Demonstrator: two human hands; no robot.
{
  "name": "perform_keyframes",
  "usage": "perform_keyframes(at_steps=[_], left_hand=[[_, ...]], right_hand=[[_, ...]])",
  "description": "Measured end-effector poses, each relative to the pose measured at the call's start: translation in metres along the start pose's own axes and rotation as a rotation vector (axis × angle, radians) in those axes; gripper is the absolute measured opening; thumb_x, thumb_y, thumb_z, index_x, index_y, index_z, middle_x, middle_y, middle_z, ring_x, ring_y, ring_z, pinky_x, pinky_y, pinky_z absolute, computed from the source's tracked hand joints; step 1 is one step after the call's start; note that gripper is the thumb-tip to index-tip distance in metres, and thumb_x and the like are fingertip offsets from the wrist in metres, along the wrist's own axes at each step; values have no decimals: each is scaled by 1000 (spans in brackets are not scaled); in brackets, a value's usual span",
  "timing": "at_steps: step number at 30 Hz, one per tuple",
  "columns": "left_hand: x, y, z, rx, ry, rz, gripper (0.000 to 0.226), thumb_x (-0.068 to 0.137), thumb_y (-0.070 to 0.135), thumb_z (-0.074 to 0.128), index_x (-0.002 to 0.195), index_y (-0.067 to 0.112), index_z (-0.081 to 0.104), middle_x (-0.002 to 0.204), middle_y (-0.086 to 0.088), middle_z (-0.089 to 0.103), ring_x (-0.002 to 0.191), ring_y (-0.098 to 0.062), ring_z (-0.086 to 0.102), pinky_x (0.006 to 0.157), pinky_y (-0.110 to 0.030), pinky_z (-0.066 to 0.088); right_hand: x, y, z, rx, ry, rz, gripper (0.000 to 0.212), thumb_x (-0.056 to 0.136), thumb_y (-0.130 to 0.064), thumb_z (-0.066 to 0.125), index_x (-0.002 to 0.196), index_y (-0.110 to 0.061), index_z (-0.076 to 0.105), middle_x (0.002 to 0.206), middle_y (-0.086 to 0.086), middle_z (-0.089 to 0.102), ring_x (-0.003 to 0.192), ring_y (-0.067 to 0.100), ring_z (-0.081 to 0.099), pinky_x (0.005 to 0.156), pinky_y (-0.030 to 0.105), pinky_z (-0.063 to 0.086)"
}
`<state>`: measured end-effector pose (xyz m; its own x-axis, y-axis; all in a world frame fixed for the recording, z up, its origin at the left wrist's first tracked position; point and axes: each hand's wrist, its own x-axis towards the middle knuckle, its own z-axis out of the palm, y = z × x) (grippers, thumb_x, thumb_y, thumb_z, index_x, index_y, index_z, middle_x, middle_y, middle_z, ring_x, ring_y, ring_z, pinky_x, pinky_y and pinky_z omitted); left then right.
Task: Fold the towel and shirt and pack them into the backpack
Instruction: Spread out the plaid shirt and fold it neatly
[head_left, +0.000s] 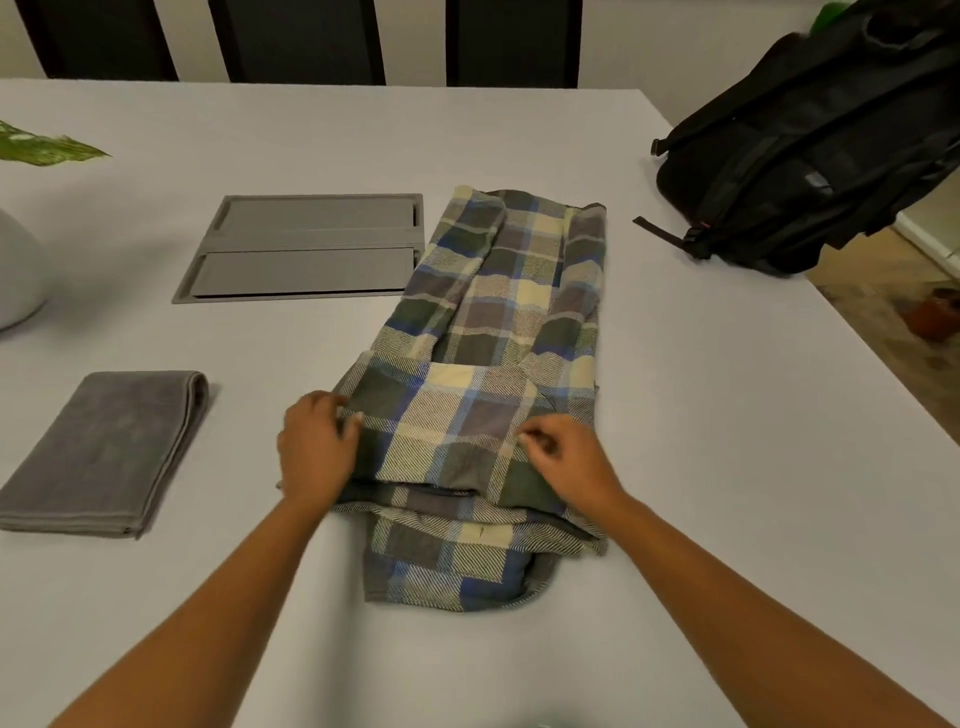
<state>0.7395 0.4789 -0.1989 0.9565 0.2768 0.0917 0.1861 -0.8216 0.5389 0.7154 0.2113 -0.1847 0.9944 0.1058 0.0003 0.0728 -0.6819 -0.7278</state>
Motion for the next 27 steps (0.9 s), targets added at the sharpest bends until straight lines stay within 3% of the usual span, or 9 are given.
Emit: perform_keyframes(at_steps=[2,5,8,11,17,27], left_hand=[[-20,17,11,12,-7,114,30,89,25,59,111,6,62,122,-15,55,117,-32,46,96,-44,36],[-49,43,30,108,-124,219,50,90,50,43,123,15,56,135,-11,47,130,-27,36,107,-46,25],[-62,58,48,200,-385,102,78,85,70,31,146,22,24,157,-7,11,145,-26,3,113,-54,0],[-63,59,56,266,-499,46,91,81,75,30,150,24,2,157,-4,-10,144,-27,-13,110,-58,-8],[-57,48,58,261,-512,71,89,82,73,33,150,28,-1,157,-2,-14,143,-26,-15,111,-57,-6],[-30,30,33,379,-558,70,67,95,49,37,150,27,6,158,0,-7,145,-23,-5,111,-58,-4]], right_hand=[[4,18,-14,-85,71,57,17,90,-7,52,99,-10,67,96,5,65,83,16,58,74,24,46],[4,44,-31,-288,-52,71,20,88,-1,48,96,-8,64,101,9,62,91,24,58,76,29,45],[-1,54,-33,-345,-232,21,26,87,-2,52,109,-9,62,112,10,60,98,27,57,81,34,48],[-6,58,-30,-398,-312,-21,37,86,-13,58,123,-13,54,121,7,55,104,25,55,82,33,48],[-17,63,-27,-541,-375,-81,69,79,-48,62,136,-19,37,131,1,43,118,19,43,85,33,47],[-32,30,11,-515,-358,-229,60,80,-52,60,127,-17,47,115,7,48,109,22,44,84,31,41]])
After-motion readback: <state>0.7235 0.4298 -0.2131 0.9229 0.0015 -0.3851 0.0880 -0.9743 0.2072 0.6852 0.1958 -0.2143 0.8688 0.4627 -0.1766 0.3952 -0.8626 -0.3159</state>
